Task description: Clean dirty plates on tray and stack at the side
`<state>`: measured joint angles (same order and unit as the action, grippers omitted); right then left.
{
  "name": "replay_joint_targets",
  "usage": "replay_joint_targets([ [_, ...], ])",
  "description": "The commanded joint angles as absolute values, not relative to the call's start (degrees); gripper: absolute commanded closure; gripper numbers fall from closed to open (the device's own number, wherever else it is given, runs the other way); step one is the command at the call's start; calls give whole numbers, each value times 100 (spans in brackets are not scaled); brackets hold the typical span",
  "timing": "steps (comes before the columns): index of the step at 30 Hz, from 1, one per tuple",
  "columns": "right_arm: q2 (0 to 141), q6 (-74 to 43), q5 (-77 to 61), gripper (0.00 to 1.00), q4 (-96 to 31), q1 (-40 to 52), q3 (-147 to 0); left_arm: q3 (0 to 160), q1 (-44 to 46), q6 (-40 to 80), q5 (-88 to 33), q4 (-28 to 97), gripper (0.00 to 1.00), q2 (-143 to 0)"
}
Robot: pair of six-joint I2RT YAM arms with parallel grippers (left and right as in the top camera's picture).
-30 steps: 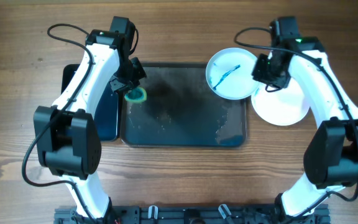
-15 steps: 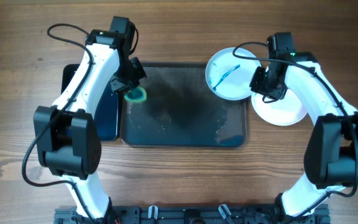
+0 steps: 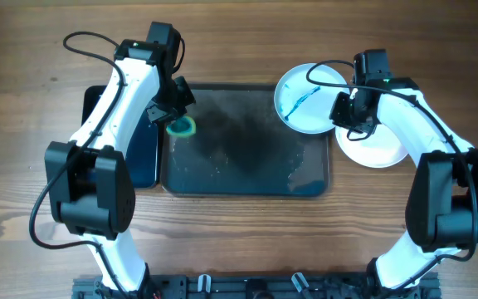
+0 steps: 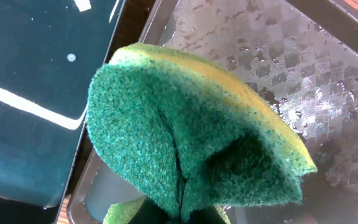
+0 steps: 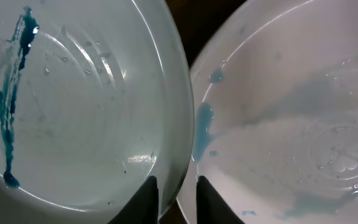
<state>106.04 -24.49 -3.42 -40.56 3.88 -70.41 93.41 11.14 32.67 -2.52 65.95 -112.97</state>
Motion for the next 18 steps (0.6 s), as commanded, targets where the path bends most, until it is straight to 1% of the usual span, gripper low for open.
replay_joint_targets([
  [1,10650,-2397,-427,81,-3988,563,-7000,9435,1111,3194,-296,6580,96,-11133],
  [9,10667,-2397,-318,82,-3916,685,-7000,9435,1111,3194,-296,6584,96,-11133],
  [13,10674,-2397,-320,86,-3900,694,-7000,9435,1111,3194,-296,6578,96,-11133],
  [17,10753,-2375,-370,92,-3898,703,-7000,9435,1111,3194,-296,6580,96,-11133],
  [18,10781,-2259,-440,93,-3879,709,-7000,9435,1111,3197,-296,6580,96,-11133],
])
